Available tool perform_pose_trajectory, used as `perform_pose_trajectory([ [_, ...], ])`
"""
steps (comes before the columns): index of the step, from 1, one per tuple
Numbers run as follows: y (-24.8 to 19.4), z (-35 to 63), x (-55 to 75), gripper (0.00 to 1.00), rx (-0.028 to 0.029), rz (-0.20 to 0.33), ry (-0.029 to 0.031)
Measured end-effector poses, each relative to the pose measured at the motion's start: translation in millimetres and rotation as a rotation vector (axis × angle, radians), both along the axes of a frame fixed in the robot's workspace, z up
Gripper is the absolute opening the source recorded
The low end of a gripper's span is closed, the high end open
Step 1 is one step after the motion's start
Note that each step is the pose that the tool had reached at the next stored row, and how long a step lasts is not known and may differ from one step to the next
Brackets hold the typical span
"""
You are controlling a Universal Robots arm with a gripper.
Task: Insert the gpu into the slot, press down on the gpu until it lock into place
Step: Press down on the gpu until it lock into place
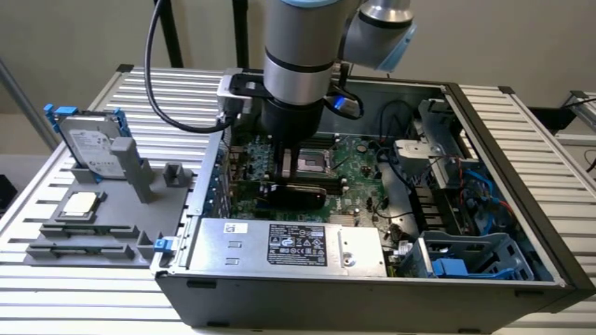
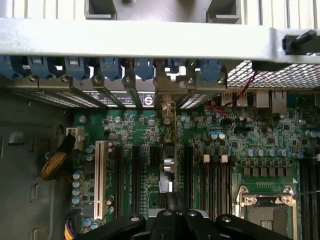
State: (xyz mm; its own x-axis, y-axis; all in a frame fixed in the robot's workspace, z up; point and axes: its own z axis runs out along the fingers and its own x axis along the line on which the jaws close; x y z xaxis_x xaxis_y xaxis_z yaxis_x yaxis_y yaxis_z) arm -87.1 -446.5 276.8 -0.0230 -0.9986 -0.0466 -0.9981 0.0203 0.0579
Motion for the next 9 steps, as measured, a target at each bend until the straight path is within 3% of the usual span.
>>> perform_pose_trajectory([
  [4,-0.4,7.4,-0.3,0.11,-0.0013,0.0,0.0057],
  [5,-0.4,7.4,-0.8,0.11,-0.0048,0.002,0.009],
  [7,-0.4,7.5,-1.5,0.11,-0.0113,0.006,0.0192],
  [9,-0.4,7.5,-2.1,0.11,-0.0181,0.011,0.034],
])
